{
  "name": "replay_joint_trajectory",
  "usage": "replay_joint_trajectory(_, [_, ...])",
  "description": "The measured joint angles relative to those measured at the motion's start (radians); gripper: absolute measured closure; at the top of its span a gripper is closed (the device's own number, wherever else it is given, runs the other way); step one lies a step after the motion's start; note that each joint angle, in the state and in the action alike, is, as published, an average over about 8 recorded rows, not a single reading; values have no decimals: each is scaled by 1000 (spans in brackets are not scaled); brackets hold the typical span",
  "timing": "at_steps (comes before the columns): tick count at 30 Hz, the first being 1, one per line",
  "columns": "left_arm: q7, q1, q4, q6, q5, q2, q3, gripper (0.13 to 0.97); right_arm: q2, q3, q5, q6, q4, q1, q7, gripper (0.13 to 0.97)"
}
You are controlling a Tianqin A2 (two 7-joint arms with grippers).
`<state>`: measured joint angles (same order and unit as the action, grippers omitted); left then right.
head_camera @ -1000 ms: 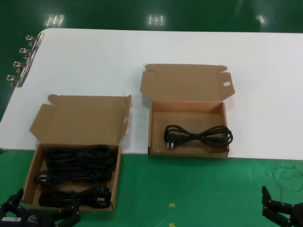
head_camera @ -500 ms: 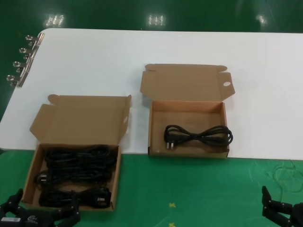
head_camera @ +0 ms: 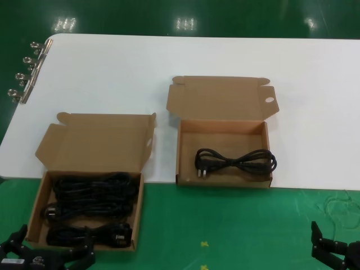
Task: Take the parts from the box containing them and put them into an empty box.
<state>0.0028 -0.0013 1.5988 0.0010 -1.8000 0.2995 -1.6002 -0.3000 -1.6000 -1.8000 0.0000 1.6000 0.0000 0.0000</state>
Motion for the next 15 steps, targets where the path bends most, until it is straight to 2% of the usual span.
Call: replay_joint_trajectory(15, [0,0,0,0,0,0,0,132,0,0,0,0,0,0,0,129])
